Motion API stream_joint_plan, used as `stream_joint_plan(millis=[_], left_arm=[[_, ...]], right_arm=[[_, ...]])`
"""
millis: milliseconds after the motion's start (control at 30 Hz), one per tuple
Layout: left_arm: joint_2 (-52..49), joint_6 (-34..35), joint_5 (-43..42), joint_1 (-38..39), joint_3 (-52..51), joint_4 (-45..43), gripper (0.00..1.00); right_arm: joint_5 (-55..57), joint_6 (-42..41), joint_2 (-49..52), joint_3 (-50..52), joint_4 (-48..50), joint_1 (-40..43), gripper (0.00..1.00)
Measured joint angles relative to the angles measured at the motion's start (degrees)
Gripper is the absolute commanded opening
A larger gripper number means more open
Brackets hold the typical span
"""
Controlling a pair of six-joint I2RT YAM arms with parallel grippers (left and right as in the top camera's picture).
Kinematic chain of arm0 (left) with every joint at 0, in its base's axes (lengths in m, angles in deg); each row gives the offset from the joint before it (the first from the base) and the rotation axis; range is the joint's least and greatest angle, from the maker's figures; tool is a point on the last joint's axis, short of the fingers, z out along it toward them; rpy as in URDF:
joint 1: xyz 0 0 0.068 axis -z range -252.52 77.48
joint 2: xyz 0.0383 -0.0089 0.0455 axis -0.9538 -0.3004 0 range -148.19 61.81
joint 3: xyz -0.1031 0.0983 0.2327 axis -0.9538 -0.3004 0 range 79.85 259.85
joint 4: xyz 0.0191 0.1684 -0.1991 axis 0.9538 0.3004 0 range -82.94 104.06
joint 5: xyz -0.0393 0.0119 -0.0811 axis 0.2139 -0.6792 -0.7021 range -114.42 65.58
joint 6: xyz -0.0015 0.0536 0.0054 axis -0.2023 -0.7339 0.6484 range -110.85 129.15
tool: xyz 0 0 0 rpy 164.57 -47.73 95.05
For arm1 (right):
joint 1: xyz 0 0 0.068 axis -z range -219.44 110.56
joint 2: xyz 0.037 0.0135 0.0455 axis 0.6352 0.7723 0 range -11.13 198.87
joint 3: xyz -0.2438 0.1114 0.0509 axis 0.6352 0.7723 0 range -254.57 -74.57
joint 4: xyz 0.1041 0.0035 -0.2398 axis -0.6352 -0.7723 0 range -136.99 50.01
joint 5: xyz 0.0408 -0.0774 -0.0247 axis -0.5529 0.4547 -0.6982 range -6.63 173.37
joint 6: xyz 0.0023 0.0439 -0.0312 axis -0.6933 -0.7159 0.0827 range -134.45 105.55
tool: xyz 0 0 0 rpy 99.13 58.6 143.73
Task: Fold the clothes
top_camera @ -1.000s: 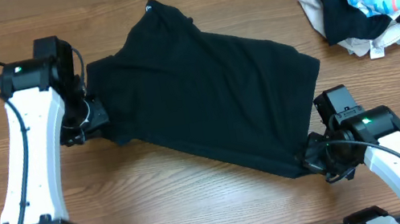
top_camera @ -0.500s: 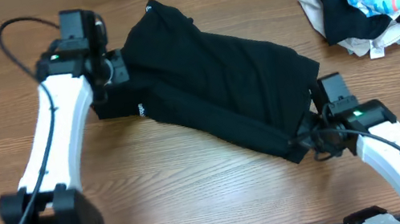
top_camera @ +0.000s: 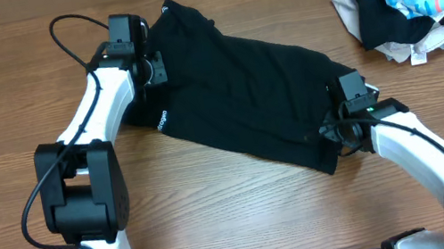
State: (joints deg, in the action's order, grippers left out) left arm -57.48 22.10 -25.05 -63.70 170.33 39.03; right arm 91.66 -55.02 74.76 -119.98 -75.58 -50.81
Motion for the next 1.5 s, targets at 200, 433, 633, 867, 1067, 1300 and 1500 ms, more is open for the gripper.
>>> stream_joint_plan(millis=[200, 433, 633, 867, 1067, 1300, 1500], left_arm=[[-0.2, 0.3, 2.5, 0.0, 0.4, 2.4, 0.89], [0.5, -0.3, 5.6, -1.0, 8.6, 20.9, 1.00], [5.5, -4.1, 6.5, -1.8, 11.9, 29.6, 0.98], [5.3, -10.7, 6.5, -1.8, 12.0, 29.8, 0.93], [2.8, -12.8, 6.5, -2.8, 12.0, 28.5, 0.95], [1.2, -13.5, 7.2, -5.7, 12.0, 28.7, 0.98], [1.2, -14.7, 9.0, -7.4, 12.0, 29.9, 1.00]], right_arm=[[1.0, 0.5, 0.8, -0.5, -1.4, 0.0, 0.82], [-3.1, 4.5, -4.5, -6.2, -11.6, 0.0, 0.82], [-8.3, 9.2, -6.2, -7.4, -13.5, -0.1, 0.53], [-10.9, 12.9, -0.5, -5.0, -11.5, -2.4, 0.07], [-11.5, 13.6, 4.8, -4.7, -9.7, -5.7, 0.04], [-12.0, 12.2, 9.2, -4.7, -11.6, -6.2, 0.04], [-12.0, 10.0, 9.5, -4.9, -13.7, -4.0, 0.04]])
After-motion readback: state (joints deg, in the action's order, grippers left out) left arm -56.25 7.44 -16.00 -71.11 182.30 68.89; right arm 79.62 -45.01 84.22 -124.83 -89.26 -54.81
